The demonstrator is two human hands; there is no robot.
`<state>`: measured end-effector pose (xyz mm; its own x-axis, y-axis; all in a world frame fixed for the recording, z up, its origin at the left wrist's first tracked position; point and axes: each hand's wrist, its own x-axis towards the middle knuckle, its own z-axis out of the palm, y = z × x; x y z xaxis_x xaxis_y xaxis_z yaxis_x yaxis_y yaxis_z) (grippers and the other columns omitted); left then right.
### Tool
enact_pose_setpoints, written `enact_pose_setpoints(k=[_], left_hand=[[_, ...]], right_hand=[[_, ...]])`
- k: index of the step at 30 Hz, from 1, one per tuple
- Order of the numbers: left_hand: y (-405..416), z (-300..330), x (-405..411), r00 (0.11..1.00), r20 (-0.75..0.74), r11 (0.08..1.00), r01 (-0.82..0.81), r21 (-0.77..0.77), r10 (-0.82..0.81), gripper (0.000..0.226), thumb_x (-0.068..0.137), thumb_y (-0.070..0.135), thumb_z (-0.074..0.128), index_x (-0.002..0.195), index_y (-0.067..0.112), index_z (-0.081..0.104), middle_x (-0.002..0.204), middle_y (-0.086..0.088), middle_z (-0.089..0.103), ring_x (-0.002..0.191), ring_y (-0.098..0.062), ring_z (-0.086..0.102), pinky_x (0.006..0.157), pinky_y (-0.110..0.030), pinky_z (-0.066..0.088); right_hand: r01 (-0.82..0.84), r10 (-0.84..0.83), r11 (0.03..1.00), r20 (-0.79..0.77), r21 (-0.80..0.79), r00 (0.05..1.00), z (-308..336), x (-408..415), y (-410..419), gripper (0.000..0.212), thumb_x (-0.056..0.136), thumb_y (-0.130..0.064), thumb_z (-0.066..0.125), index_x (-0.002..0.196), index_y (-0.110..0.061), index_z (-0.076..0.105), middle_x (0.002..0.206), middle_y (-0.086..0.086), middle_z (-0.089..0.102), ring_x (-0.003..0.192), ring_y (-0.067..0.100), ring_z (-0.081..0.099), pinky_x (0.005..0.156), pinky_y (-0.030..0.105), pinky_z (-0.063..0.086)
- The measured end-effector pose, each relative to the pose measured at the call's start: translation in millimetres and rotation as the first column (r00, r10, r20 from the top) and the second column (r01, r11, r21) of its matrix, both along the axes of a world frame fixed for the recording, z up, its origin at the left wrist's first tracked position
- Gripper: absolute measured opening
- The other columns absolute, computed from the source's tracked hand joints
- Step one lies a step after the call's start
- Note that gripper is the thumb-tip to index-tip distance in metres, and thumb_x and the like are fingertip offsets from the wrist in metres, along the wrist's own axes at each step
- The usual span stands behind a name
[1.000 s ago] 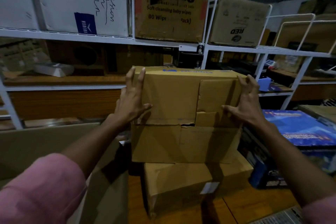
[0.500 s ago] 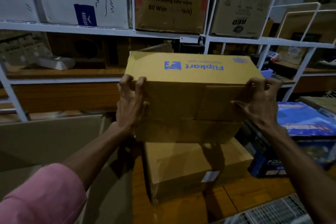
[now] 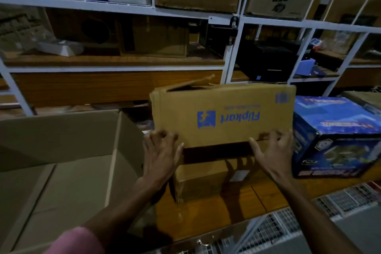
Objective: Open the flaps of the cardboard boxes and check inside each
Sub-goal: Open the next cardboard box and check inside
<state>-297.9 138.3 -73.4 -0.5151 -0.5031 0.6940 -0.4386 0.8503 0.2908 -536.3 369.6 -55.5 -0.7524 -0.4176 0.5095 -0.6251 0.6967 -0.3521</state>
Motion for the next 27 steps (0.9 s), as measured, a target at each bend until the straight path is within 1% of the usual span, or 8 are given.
enact_pose_setpoints(k=[2, 9, 14, 18, 20, 23, 25, 27], left_hand=[[6, -9, 2, 0.996, 0.088, 1.0, -0.026, -0.004, 0.026, 0.036, 0.089, 0.044, 0.07, 0.114, 0.022, 0.055, 0.127, -0.011, 0.035, 0.115, -0.036, 0.035, 0.094, -0.06, 0.042], [20, -9, 1, 0.976, 0.217, 1.0, 0.021, -0.011, -0.019, 0.04, 0.089, 0.046, 0.067, 0.12, 0.023, 0.057, 0.134, -0.012, 0.042, 0.126, -0.036, 0.036, 0.102, -0.055, 0.033], [27, -2, -1, 0.961, 0.262, 0.987, 0.123, -0.102, -0.093, 0.04, 0.091, 0.049, 0.06, 0.122, 0.023, 0.058, 0.128, -0.008, 0.049, 0.121, -0.031, 0.044, 0.099, -0.053, 0.039], [40, 9, -6, 0.939, 0.294, 0.944, 0.25, -0.217, -0.181, 0.037, 0.093, 0.047, 0.049, 0.116, 0.021, 0.061, 0.116, -0.006, 0.059, 0.11, -0.026, 0.052, 0.092, -0.048, 0.045], [42, 16, -10, 0.928, 0.307, 0.938, 0.281, -0.203, -0.212, 0.038, 0.093, 0.047, 0.046, 0.115, 0.02, 0.061, 0.119, -0.006, 0.059, 0.111, -0.027, 0.052, 0.093, -0.046, 0.045], [41, 24, -17, 0.902, 0.33, 0.934, 0.336, -0.126, -0.28, 0.043, 0.095, 0.047, 0.043, 0.124, 0.019, 0.057, 0.129, -0.007, 0.055, 0.119, -0.027, 0.049, 0.102, -0.044, 0.042], [37, 33, -24, 0.89, 0.338, 0.929, 0.357, -0.101, -0.305, 0.046, 0.096, 0.047, 0.043, 0.127, 0.016, 0.056, 0.135, -0.009, 0.053, 0.126, -0.028, 0.046, 0.107, -0.044, 0.039], [31, 44, -31, 0.887, 0.34, 0.931, 0.357, -0.074, -0.313, 0.045, 0.097, 0.044, 0.048, 0.13, 0.014, 0.054, 0.141, -0.011, 0.049, 0.133, -0.029, 0.041, 0.112, -0.045, 0.038]], right_hand=[[-0.034, 0.036, 0.998, -0.025, 0.058, 0.999, -12, 11, -5, 0.064, 0.09, -0.07, 0.042, 0.114, -0.013, 0.059, 0.133, 0.019, 0.047, 0.141, 0.042, 0.029, 0.115, 0.061, 0.024], [-0.219, 0.22, 0.976, -0.073, 0.019, 0.973, -4, 48, -43, 0.035, 0.094, -0.044, 0.056, 0.106, -0.012, 0.061, 0.123, 0.012, 0.048, 0.128, 0.034, 0.04, 0.1, 0.055, 0.043], [-0.297, 0.308, 0.949, -0.122, 0.1, 0.943, 13, 52, -67, 0.016, 0.095, -0.026, 0.059, 0.101, -0.013, 0.067, 0.125, 0.012, 0.056, 0.137, 0.035, 0.033, 0.109, 0.054, 0.036], [-0.42, 0.42, 0.903, 0.023, 0.09, 0.907, 32, 55, -85, 0.02, 0.096, -0.026, 0.052, 0.108, -0.017, 0.066, 0.128, 0.01, 0.056, 0.139, 0.032, 0.029, 0.113, 0.053, 0.03], [-0.519, 0.514, 0.854, 0.095, 0.038, 0.853, 42, 62, -89, 0.033, 0.096, -0.019, 0.055, 0.128, -0.017, 0.058, 0.142, 0.009, 0.048, 0.139, 0.029, 0.03, 0.114, 0.048, 0.031], [-0.645, 0.627, 0.764, 0.244, -0.009, 0.739, 48, 65, -91, 0.068, 0.098, -0.014, 0.053, 0.157, -0.025, 0.02, 0.165, -0.001, 0.016, 0.147, 0.02, 0.022, 0.116, 0.039, 0.029], [-0.669, 0.64, 0.741, 0.249, 0.048, 0.727, 46, 59, -95, 0.082, 0.099, -0.02, 0.051, 0.157, -0.038, -0.004, 0.167, -0.011, -0.002, 0.15, 0.018, 0.018, 0.116, 0.047, 0.03], [-0.667, 0.633, 0.736, 0.227, 0.119, 0.74, 47, 51, -99, 0.082, 0.1, -0.029, 0.048, 0.153, -0.047, -0.013, 0.167, -0.014, -0.003, 0.149, 0.021, 0.024, 0.111, 0.055, 0.034]])
